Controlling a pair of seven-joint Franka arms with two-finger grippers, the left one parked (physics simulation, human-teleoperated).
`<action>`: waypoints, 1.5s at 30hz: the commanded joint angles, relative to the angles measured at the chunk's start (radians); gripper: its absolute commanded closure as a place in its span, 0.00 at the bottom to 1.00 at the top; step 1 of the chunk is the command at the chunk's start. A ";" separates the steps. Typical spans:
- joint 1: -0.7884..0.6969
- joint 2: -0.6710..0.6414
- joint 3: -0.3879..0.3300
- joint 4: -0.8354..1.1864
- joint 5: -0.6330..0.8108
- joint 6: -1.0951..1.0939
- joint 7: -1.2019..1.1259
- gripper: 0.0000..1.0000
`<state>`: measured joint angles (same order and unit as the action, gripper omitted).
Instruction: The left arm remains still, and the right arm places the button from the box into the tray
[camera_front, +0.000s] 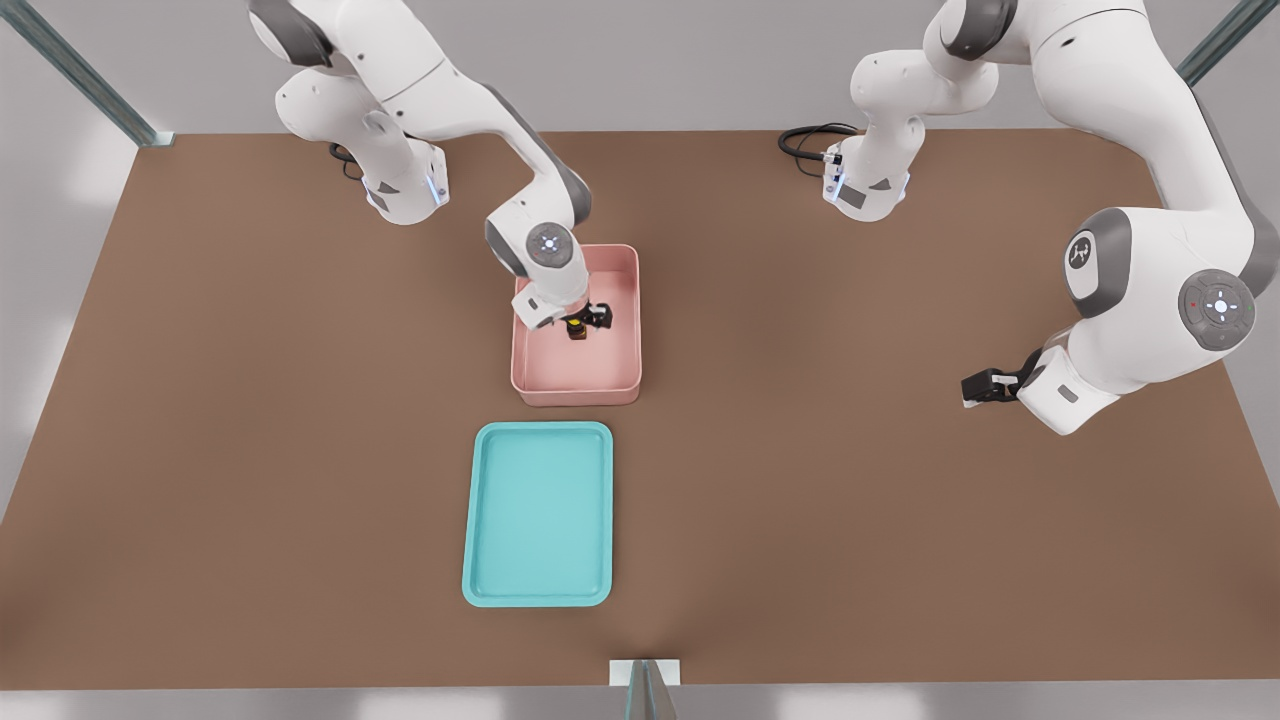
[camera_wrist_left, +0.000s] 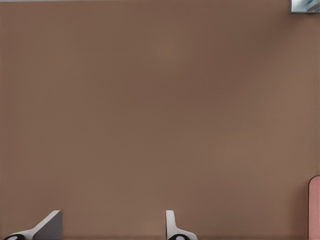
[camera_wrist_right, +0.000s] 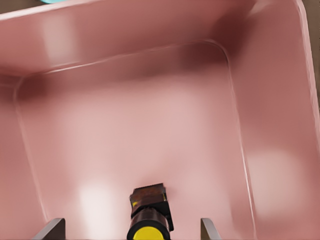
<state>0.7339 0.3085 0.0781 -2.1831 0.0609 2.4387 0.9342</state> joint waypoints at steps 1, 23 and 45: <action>0.012 0.009 0.000 0.000 -0.027 0.014 0.153 0.00; 0.025 0.044 0.000 -0.033 -0.021 0.076 0.149 0.33; 0.036 0.047 0.009 -0.064 -0.007 0.079 0.140 0.44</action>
<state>0.7698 0.3560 0.0874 -2.2473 0.0537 2.5173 1.0692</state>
